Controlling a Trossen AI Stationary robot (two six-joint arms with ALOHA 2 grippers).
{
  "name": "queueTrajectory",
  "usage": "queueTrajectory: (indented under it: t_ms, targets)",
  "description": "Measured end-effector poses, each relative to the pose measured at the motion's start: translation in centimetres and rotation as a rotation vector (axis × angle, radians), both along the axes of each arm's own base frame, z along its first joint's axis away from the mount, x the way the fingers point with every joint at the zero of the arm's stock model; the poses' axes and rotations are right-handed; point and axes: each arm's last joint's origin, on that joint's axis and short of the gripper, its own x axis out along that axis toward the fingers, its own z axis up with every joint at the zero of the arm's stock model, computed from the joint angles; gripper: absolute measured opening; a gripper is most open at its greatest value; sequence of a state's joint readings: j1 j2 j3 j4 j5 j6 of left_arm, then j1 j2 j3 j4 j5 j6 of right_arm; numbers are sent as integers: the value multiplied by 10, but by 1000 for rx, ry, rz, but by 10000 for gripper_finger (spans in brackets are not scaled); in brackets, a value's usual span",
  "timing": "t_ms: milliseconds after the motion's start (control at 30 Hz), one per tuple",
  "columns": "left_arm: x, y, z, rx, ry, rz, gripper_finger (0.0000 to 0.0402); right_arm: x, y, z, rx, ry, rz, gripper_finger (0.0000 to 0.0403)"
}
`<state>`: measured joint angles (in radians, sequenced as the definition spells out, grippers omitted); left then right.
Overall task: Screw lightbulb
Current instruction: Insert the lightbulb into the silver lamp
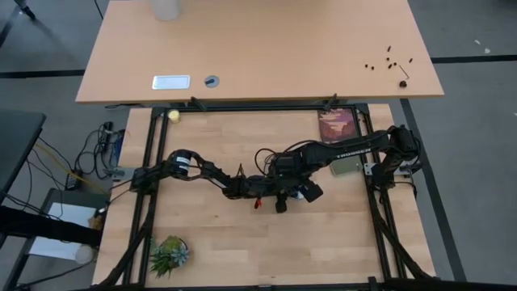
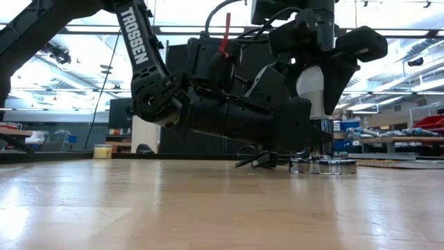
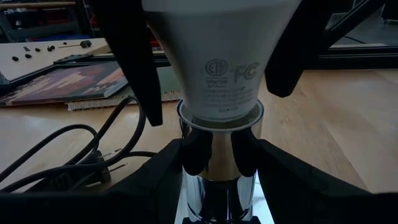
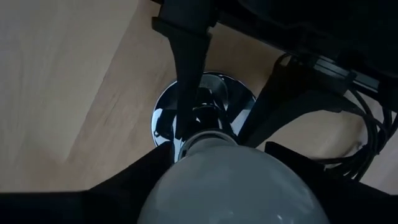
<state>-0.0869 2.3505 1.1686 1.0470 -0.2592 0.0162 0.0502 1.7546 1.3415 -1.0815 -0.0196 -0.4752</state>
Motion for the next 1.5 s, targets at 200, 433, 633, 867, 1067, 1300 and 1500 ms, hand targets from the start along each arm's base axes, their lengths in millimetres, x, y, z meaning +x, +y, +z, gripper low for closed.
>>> queueTrajectory:
  t_ms: [200,433,633,867,1067,1300,1500]
  targets:
    - [0,0,0,0,0,0,194,0,3,0,-9,4,-62,261]
    - [0,0,0,-1,-1,1,194,-1,3,-1,-9,10,-180,252]
    - [0,0,0,-6,-1,1,194,-1,4,-1,-2,11,-331,260]
    - [0,0,0,-20,-4,4,194,-1,3,-1,13,17,-585,254]
    - [0,0,0,-43,-8,11,194,-1,3,-1,25,19,-827,264]
    - [0,0,0,-60,-11,12,194,-2,3,-2,42,23,-1093,263]
    - [0,0,0,-88,-18,15,194,-2,3,-2,59,25,-1339,263]
